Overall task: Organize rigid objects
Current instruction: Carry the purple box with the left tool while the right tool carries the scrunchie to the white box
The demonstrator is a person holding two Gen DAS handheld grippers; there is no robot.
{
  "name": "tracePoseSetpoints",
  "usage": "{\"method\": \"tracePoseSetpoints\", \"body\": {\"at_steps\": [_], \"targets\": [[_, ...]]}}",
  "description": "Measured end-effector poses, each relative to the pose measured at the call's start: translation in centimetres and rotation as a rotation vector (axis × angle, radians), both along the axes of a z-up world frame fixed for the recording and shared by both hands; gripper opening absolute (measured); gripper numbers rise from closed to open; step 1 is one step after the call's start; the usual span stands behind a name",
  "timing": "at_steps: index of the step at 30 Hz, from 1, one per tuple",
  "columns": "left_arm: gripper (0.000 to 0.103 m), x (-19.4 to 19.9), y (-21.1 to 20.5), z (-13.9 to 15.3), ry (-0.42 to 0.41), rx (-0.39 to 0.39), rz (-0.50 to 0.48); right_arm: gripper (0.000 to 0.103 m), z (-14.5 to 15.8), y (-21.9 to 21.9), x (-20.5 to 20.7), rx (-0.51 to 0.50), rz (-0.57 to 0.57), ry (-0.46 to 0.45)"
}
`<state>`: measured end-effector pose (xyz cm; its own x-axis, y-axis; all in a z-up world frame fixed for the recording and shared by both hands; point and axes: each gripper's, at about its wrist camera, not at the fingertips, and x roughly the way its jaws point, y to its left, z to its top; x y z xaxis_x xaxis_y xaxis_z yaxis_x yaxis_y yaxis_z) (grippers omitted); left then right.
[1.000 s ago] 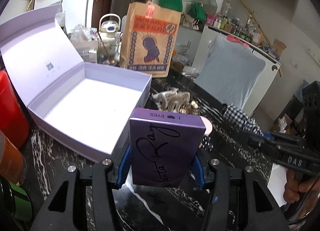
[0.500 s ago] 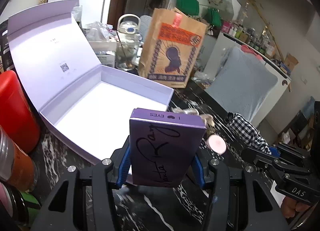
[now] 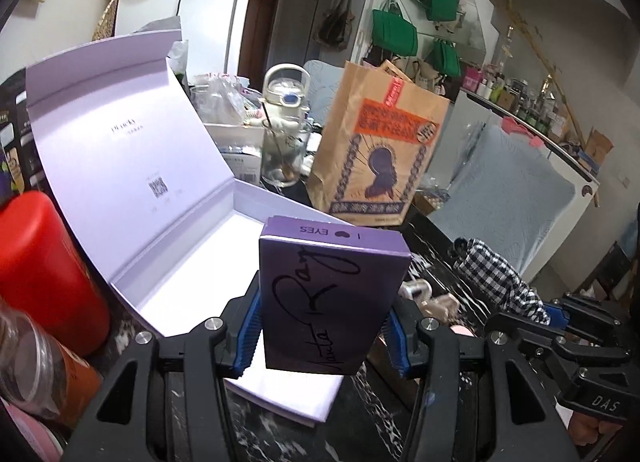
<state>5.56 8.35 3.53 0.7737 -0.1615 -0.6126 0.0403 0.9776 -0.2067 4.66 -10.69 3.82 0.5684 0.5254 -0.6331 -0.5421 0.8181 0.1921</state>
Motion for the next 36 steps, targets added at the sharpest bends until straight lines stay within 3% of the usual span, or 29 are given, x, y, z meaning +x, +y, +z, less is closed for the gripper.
{"method": "tracePoseSetpoints", "body": {"at_steps": [7,16,22,28,32,36], "targets": [[0.052,1.7,1.0,1.6,-0.044,0.054,0.03,0.026,1.7,2.0,2.5,-0.024,0.052,-0.05],[0.052,4.8,2.4,2.4,-0.081,0.046,0.05,0.026,2.9,4.6,6.4,-0.027,0.119,-0.058],[0.052,7.3,4.3,1.2,-0.055,0.02,0.059,0.026,1.8,6.4,8.9,-0.011,0.14,-0.014],[0.052,9.3,6.1,-1.2,0.02,0.044,0.108,0.026,0.1,8.1,10.8,-0.017,0.13,0.008],[0.052,10.1,6.6,-2.8,0.06,0.123,0.157,0.027,-0.9,9.2,11.5,-0.042,0.127,0.014],[0.052,10.9,7.1,-4.0,0.093,0.151,0.178,0.027,-2.0,10.1,12.0,-0.052,0.128,0.045]]}}
